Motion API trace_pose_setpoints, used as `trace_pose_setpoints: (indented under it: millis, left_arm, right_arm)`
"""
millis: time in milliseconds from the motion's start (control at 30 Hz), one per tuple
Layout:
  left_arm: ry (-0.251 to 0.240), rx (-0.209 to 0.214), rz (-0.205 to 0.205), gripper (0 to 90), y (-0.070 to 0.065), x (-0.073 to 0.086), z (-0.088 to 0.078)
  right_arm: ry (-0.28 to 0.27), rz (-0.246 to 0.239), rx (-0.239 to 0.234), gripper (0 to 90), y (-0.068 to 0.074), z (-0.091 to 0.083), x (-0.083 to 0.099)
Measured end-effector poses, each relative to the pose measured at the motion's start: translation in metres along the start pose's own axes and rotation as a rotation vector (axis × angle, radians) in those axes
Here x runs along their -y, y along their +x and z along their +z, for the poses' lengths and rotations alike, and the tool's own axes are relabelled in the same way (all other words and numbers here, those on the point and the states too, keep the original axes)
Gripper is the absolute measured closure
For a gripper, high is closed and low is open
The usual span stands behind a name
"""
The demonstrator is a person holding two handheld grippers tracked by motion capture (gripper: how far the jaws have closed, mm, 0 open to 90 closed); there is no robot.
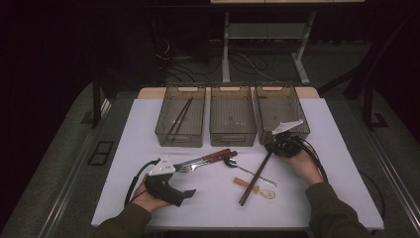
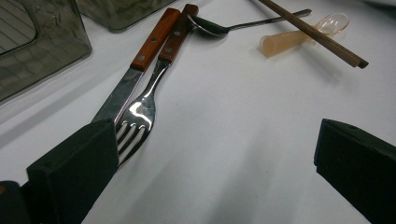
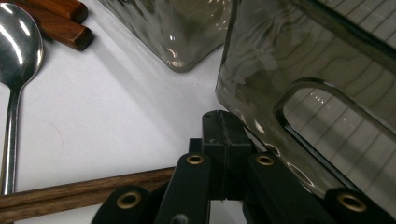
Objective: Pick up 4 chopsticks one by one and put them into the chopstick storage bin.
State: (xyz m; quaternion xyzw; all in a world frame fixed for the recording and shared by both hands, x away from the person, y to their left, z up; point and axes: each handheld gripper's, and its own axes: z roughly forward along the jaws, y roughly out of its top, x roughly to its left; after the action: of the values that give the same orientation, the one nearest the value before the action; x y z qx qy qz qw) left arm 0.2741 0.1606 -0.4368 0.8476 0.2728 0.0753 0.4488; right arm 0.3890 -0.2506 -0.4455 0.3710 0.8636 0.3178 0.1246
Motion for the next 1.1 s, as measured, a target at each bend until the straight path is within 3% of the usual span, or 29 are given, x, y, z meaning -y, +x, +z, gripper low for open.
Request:
trace_pose_setpoints:
  millis: [1100]
  left_arm:
    - [0.012,0.008,0.004,0.0,-0.001,0.0,0.001]
  right_arm:
    - [0.058,-0.004,0.023,89.9,-0.005,-0.025,0.022]
